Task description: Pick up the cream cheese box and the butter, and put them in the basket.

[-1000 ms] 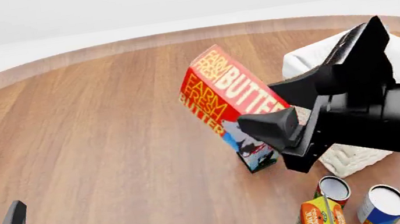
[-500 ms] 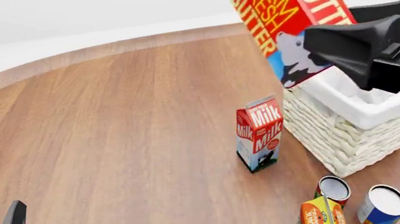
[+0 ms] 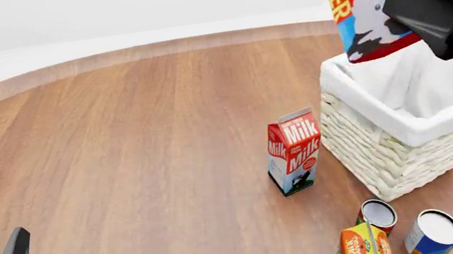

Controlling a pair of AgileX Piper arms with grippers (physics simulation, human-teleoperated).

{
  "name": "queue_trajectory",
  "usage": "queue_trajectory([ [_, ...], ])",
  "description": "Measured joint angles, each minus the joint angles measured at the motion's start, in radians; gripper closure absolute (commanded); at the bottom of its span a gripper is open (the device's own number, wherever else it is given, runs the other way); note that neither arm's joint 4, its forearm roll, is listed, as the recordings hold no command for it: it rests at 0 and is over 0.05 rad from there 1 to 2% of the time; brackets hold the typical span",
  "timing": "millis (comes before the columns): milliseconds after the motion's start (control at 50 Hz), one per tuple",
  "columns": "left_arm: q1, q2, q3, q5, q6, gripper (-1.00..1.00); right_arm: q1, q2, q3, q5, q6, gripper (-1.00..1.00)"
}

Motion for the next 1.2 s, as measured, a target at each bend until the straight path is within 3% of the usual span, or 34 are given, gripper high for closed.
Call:
queue_trajectory([
  [620, 0.0, 0.0, 0.0, 0.0, 0.0, -1.0, -0.275, 0.122, 0.069, -0.112, 0.094, 1.0],
  [1200, 0.0, 0.0, 0.0, 0.0, 0.0, -1.0, -0.416, 0.223, 0.14, -0.181, 0.129, 1.0],
])
